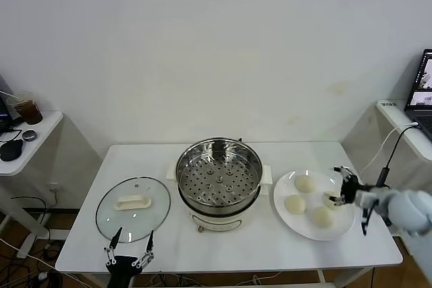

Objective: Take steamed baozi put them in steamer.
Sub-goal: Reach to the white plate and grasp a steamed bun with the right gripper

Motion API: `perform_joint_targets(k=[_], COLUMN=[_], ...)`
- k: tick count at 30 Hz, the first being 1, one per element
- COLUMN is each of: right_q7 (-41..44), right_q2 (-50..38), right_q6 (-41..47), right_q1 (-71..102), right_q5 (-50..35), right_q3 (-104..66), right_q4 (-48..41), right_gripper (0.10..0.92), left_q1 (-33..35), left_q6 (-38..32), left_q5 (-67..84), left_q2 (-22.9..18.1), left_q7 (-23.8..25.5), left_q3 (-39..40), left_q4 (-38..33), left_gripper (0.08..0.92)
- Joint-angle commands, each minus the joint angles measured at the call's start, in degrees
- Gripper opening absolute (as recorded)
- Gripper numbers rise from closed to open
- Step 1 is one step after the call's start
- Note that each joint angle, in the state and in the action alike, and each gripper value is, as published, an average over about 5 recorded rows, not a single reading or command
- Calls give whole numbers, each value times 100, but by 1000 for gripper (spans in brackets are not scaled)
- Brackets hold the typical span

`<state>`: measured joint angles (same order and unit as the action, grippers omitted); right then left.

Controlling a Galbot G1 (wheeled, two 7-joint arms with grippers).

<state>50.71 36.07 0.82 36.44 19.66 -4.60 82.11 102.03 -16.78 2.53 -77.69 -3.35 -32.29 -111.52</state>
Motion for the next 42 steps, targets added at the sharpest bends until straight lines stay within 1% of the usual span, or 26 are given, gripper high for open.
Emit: perform_joint_targets(k=[1, 4, 9, 19, 34, 37, 42], right_q7=[1503, 1615, 1509, 1223, 953, 927, 919], right_q2=[160, 363, 771, 1300, 1789, 1853, 1910], right_q6=[20, 83, 190, 180, 102, 106, 134], right_q1=[-3074, -3390, -3516, -3474, -3331, -3309, -3263], right_q5=[-133, -244, -380, -130, 92, 93, 174], right_q3=[3009, 3538, 3909, 3997, 3925, 3921, 3905], right_q4=[-1694, -2025, -2424, -2910, -3528, -3575, -3620], right_gripper=[823, 823, 823, 823, 820, 809, 765], left_q1=[0, -9, -37, -47, -76, -71, -74], left_q6=[-12, -14, -13, -30, -100, -112, -122], left_q5=[-42, -56, -64, -59, -143, -143, -143], left_q2=[0, 0, -1, 21, 78, 78, 80], left_q7=[2, -5, -11, -6, -2, 0, 4], left_q3=[-19, -35, -71, -173, -258, -278, -291], left_q4=[3, 11, 2, 32, 93, 94, 90], left_gripper=[823, 823, 823, 823, 823, 823, 823])
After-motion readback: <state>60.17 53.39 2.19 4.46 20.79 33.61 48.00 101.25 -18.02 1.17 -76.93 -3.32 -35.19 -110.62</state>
